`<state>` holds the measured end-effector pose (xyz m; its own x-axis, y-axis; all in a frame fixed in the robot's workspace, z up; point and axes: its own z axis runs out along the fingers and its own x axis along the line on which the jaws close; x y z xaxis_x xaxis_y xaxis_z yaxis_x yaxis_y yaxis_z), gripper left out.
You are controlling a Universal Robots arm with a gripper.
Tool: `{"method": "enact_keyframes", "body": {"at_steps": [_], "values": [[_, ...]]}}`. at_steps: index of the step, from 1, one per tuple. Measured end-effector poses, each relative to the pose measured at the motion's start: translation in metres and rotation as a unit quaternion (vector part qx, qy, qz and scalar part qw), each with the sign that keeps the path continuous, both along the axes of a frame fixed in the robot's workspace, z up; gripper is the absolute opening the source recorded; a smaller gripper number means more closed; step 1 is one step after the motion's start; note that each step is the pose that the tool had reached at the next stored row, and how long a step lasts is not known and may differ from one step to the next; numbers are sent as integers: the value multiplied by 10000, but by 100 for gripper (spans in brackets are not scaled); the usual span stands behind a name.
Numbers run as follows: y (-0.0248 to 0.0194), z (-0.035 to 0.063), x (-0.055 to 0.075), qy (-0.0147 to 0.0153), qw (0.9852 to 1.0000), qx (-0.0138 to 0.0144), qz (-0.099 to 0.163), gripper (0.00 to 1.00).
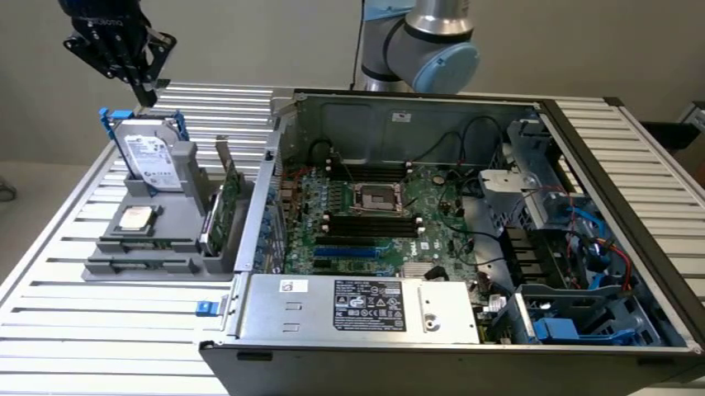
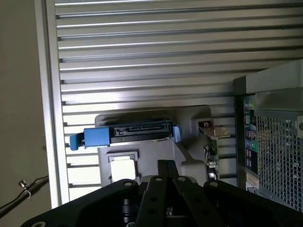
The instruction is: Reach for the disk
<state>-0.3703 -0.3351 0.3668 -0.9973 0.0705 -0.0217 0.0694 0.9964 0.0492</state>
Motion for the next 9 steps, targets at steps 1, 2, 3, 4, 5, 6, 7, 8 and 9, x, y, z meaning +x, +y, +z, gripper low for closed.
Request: {"method": "enact_keyframes", "body": {"at_steps": [1,2,3,4,5,6,7,8,9], "values": [[10,-4,-23,-1,10000,0,0,11],[20,-7,-46,-1,10000,0,1,11],[30,-10,-68,0,10000,0,1,11],[41,-12,-91,0,10000,0,2,11],[52,-15,-116,0,10000,0,2,11],[63,-17,-140,-1,10000,0,2,11],[75,-20,-165,-1,10000,0,2,11],[88,-22,-190,-1,10000,0,3,11],[100,-24,-215,0,10000,0,2,11]]}}
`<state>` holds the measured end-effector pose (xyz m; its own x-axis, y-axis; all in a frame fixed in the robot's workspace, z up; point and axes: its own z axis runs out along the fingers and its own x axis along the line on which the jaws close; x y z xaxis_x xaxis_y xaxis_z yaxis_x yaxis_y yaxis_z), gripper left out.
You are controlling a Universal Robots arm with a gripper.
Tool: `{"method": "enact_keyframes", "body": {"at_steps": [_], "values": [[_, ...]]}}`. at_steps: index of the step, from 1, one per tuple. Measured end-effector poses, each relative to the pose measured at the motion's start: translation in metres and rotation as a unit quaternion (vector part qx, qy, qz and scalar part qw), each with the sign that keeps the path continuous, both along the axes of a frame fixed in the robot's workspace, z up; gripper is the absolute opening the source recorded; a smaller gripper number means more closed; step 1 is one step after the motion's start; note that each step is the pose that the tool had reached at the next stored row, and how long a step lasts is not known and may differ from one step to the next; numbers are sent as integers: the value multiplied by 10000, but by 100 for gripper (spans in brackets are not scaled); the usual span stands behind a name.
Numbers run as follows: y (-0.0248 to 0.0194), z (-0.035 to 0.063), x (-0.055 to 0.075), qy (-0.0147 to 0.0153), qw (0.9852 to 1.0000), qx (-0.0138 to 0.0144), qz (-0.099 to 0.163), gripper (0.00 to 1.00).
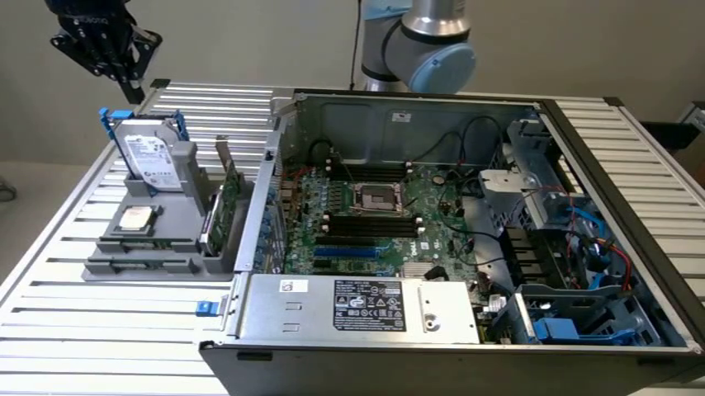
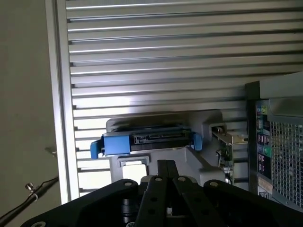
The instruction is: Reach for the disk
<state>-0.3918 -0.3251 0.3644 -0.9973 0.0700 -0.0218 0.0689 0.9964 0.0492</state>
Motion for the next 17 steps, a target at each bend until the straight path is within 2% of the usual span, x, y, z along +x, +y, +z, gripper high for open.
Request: {"method": "enact_keyframes", "body": {"at_steps": [12,17], "values": [[141,-20,-239,2,10000,0,7,11],[142,-20,-240,5,10000,0,15,11]]}}
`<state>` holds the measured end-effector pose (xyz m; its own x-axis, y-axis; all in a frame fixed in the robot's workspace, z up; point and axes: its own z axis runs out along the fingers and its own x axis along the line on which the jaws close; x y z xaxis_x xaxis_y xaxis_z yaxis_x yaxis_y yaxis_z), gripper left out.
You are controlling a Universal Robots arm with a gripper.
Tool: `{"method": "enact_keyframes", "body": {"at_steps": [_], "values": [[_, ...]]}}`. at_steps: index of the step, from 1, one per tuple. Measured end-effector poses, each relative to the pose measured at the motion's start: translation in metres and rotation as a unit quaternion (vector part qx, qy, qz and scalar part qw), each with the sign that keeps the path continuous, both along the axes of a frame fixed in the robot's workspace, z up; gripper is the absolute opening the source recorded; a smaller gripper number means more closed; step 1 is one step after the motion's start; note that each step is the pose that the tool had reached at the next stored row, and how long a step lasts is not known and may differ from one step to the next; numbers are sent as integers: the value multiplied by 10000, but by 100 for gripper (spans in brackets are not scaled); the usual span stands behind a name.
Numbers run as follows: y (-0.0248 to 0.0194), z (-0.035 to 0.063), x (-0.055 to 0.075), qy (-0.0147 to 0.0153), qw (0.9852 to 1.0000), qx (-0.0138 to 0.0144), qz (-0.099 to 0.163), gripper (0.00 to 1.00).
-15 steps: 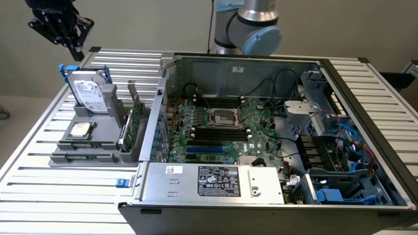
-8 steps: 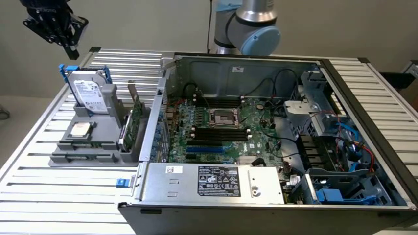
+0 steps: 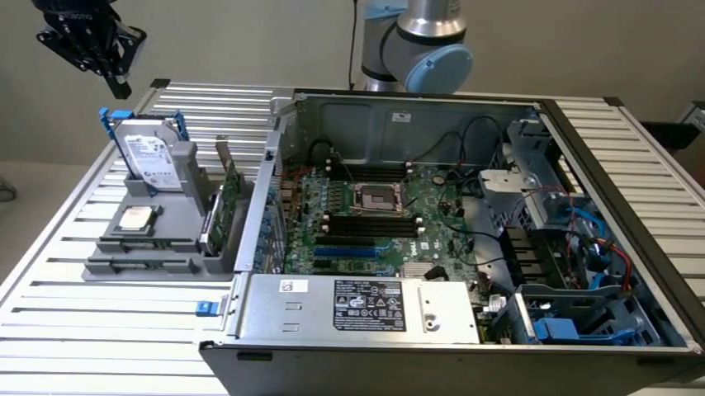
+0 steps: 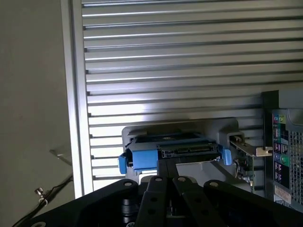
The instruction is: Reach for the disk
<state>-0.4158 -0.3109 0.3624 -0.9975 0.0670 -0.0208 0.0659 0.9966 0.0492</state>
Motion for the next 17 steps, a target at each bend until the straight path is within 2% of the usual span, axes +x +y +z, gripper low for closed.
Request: {"method": "enact_keyframes", "body": {"at_steps": [10,13,17], "values": [[0,0,0,1,10000,0,14,11],[0,-1,0,0,9996,0,273,11],[0,-3,0,0,9980,0,632,11]]}}
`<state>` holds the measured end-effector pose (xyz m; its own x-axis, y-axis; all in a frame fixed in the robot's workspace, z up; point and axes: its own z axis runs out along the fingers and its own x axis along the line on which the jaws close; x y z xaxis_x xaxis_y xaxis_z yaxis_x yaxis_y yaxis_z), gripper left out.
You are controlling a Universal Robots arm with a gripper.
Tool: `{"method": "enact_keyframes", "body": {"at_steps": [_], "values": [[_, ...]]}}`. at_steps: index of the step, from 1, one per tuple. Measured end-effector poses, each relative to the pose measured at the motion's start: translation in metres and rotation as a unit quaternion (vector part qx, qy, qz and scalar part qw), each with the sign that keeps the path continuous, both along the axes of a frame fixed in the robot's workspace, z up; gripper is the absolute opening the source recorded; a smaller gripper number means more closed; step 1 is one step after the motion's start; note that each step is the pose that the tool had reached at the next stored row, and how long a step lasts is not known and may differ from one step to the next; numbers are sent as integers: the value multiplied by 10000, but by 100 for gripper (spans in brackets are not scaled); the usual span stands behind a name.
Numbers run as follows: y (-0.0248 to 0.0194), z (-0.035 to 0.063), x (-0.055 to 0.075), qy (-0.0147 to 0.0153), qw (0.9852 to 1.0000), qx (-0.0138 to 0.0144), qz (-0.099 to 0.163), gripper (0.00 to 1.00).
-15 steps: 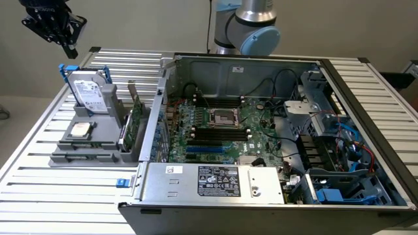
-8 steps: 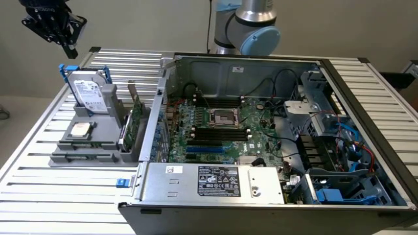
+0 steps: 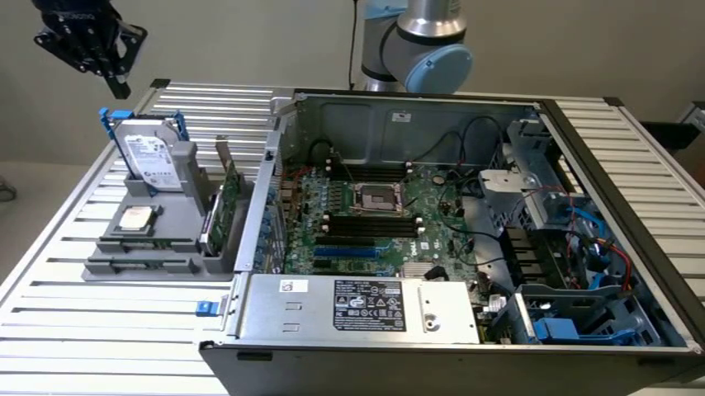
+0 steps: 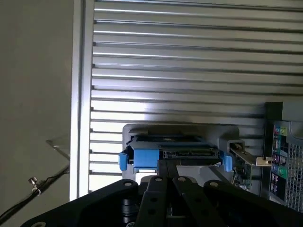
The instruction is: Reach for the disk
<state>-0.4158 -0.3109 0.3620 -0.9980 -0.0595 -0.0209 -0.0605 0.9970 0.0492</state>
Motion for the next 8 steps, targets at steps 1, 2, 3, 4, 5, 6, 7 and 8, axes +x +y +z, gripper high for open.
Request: {"method": "enact_keyframes", "body": {"at_steps": [1,2,3,4,5,6,7,8], "values": [[0,0,0,0,10000,0,90,11],[0,-1,0,0,9998,0,183,11],[0,-1,0,0,9996,0,278,11],[0,-1,0,0,9993,0,368,11],[0,-2,0,0,9990,0,458,11],[0,-2,0,0,9985,0,548,11],[0,-2,0,1,9980,0,637,11],[0,-3,0,0,9974,0,727,11]]}}
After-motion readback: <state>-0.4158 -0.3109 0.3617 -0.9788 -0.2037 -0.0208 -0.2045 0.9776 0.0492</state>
